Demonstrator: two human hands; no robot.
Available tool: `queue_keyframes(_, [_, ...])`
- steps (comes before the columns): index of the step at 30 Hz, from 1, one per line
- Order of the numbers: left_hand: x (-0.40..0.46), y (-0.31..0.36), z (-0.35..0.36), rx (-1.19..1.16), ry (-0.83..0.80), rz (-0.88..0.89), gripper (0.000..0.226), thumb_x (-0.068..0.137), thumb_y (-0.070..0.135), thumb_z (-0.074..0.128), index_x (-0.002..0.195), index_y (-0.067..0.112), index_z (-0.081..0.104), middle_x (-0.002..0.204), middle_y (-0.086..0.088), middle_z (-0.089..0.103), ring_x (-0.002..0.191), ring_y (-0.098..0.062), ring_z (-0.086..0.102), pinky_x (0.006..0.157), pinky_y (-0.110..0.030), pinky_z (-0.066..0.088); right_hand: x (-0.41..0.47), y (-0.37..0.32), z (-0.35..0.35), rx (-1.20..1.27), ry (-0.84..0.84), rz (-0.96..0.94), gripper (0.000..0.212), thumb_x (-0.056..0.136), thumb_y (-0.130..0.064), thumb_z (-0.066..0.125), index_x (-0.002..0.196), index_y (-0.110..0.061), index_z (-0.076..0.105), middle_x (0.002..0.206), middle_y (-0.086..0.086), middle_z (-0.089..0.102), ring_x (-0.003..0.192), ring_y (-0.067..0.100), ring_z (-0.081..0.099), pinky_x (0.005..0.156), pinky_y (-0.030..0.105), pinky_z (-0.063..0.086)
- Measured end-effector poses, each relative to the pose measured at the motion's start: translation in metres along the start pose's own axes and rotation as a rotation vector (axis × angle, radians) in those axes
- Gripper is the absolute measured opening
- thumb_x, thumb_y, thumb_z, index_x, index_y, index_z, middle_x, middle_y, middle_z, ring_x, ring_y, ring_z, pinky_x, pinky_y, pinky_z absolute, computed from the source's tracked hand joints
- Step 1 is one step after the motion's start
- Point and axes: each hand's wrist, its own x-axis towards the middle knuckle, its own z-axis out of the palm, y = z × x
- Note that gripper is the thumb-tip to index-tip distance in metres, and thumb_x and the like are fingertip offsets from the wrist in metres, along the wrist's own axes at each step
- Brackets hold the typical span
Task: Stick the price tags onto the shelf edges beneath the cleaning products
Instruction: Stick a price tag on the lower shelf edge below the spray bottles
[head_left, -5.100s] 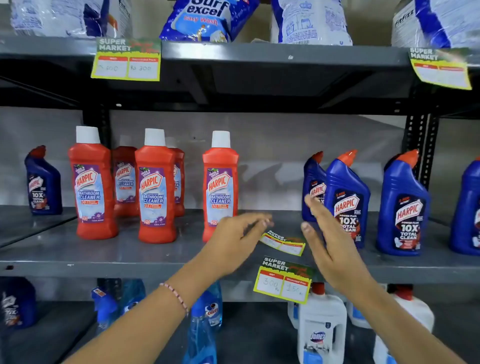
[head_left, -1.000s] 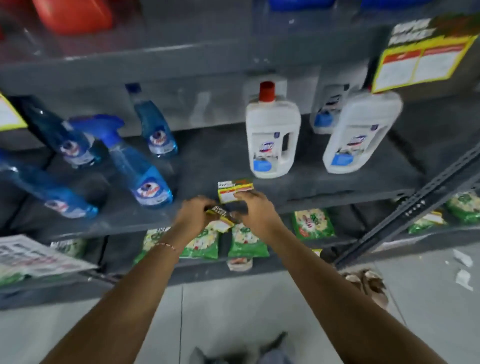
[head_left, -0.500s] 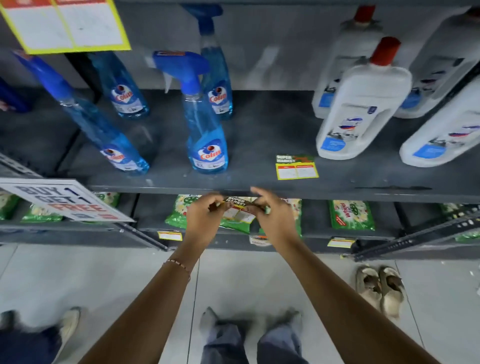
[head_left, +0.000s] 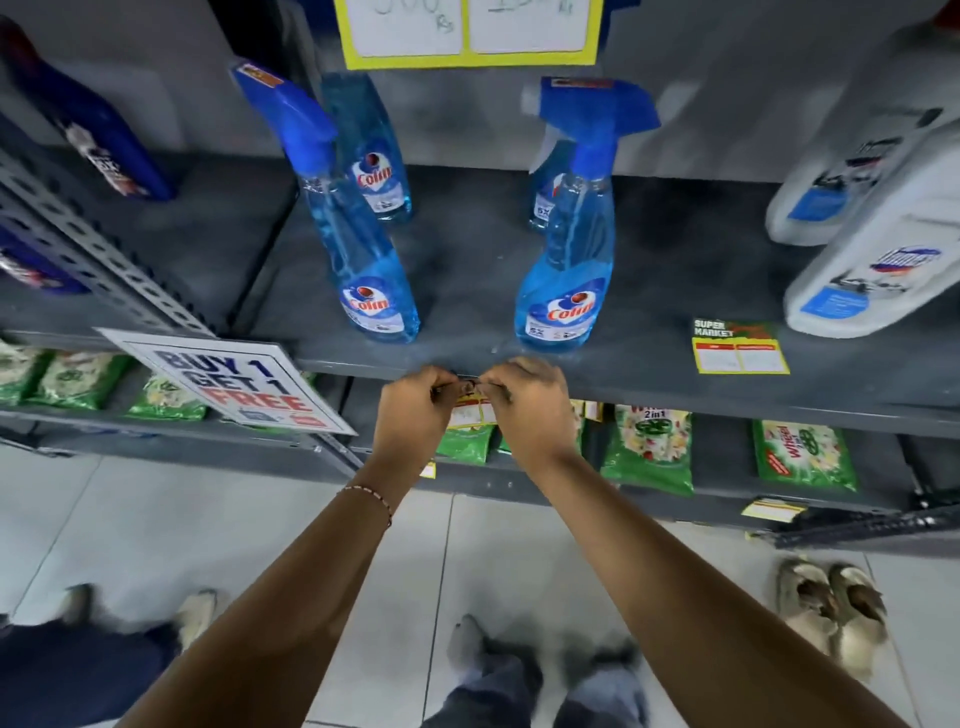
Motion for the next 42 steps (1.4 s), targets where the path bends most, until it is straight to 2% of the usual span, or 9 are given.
queue_keyframes(6, [-0.012, 0.000, -0.002, 0.099, 0.043, 0.174, 0.013, 0.087, 0.010, 0.065, 0.079, 0.002, 0.058, 0.077, -0.019, 0.066, 0.070, -0.034, 0.059, 0.060, -0.032, 0.036, -0.005, 0.000, -0.002, -0.006, 0.009, -0.014, 0.007, 0.076, -0.009, 0.069, 0.077, -0.016, 0.067, 0.076, 0.003, 0.070, 0.076, 0.028, 0.062, 0.071, 0.039, 0.047])
queue_keyframes(14, [0.006, -0.004, -0.005, 0.098, -0.027, 0.292, 0.021, 0.089, 0.014, 0.064, 0.076, 0.004, 0.051, 0.076, -0.015, 0.057, 0.062, -0.029, 0.052, 0.055, -0.038, 0.044, 0.005, 0.001, -0.006, 0.010, 0.016, -0.028, 0.010, 0.074, -0.006, 0.074, 0.076, -0.013, 0.066, 0.074, 0.004, 0.071, 0.072, 0.027, 0.063, 0.070, 0.040, 0.050])
queue_keyframes(23, [0.012, 0.000, -0.011, 0.048, -0.119, 0.180, 0.016, 0.086, 0.009, 0.066, 0.077, 0.004, 0.053, 0.076, -0.014, 0.059, 0.065, -0.025, 0.054, 0.058, -0.035, 0.045, 0.008, 0.004, -0.005, 0.014, -0.008, -0.058, 0.012, 0.072, -0.001, 0.071, 0.076, -0.012, 0.067, 0.075, 0.005, 0.070, 0.073, 0.027, 0.062, 0.068, 0.042, 0.052])
queue_keyframes(27, [0.020, 0.007, -0.018, 0.089, -0.063, 0.024, 0.030, 0.079, 0.017, 0.074, 0.077, 0.005, 0.046, 0.072, -0.008, 0.050, 0.061, -0.025, 0.045, 0.055, -0.036, 0.040, 0.013, 0.004, -0.010, -0.006, -0.002, -0.050, 0.013, 0.074, 0.000, 0.073, 0.079, -0.008, 0.064, 0.082, 0.011, 0.063, 0.080, 0.029, 0.058, 0.066, 0.043, 0.053])
queue_keyframes(31, [0.017, 0.016, -0.021, 0.153, -0.051, 0.105, 0.030, 0.078, 0.009, 0.072, 0.080, 0.013, 0.042, 0.087, -0.007, 0.051, 0.069, -0.027, 0.048, 0.059, -0.041, 0.046, 0.000, 0.010, -0.021, 0.066, 0.027, -0.037, 0.018, 0.076, 0.007, 0.067, 0.086, -0.007, 0.064, 0.091, 0.011, 0.063, 0.087, 0.027, 0.057, 0.071, 0.039, 0.053])
queue_keyframes(34, [0.005, 0.026, -0.009, 0.083, -0.067, 0.207, 0.028, 0.071, -0.013, 0.060, 0.072, 0.013, 0.051, 0.087, -0.006, 0.052, 0.070, -0.020, 0.050, 0.061, -0.035, 0.046, -0.007, 0.037, -0.054, 0.073, 0.201, 0.071, 0.028, 0.075, 0.010, 0.060, 0.090, -0.013, 0.067, 0.094, 0.008, 0.067, 0.091, 0.024, 0.058, 0.076, 0.033, 0.048])
queue_keyframes(37, [-0.009, 0.043, 0.010, 0.019, -0.096, 0.265, 0.027, 0.067, -0.017, 0.054, 0.067, 0.010, 0.058, 0.086, -0.007, 0.056, 0.070, -0.017, 0.053, 0.064, -0.027, 0.046, 0.003, 0.087, -0.100, -0.101, 0.379, 0.266, 0.022, 0.081, -0.002, 0.060, 0.093, -0.018, 0.068, 0.099, 0.009, 0.067, 0.096, 0.032, 0.060, 0.079, 0.038, 0.046])
queue_keyframes(40, [-0.018, 0.069, 0.035, -0.034, -0.150, 0.312, 0.026, 0.070, -0.015, 0.058, 0.069, 0.011, 0.062, 0.087, -0.006, 0.059, 0.072, -0.009, 0.052, 0.067, -0.009, 0.040, 0.021, 0.129, -0.138, -0.246, 0.186, 0.647, 0.037, 0.084, -0.019, 0.066, 0.120, -0.020, 0.057, 0.129, 0.014, 0.054, 0.122, 0.037, 0.047, 0.097, 0.051, 0.038])
queue_keyframes(42, [-0.022, 0.088, 0.053, -0.081, -0.175, 0.362, 0.026, 0.072, -0.014, 0.059, 0.070, 0.011, 0.064, 0.086, -0.006, 0.062, 0.073, -0.005, 0.051, 0.069, -0.004, 0.038, 0.030, 0.145, -0.153, -0.303, -0.002, 0.716, 0.057, 0.083, -0.031, 0.070, 0.133, -0.021, 0.045, 0.140, 0.013, 0.046, 0.131, 0.036, 0.039, 0.102, 0.055, 0.033])
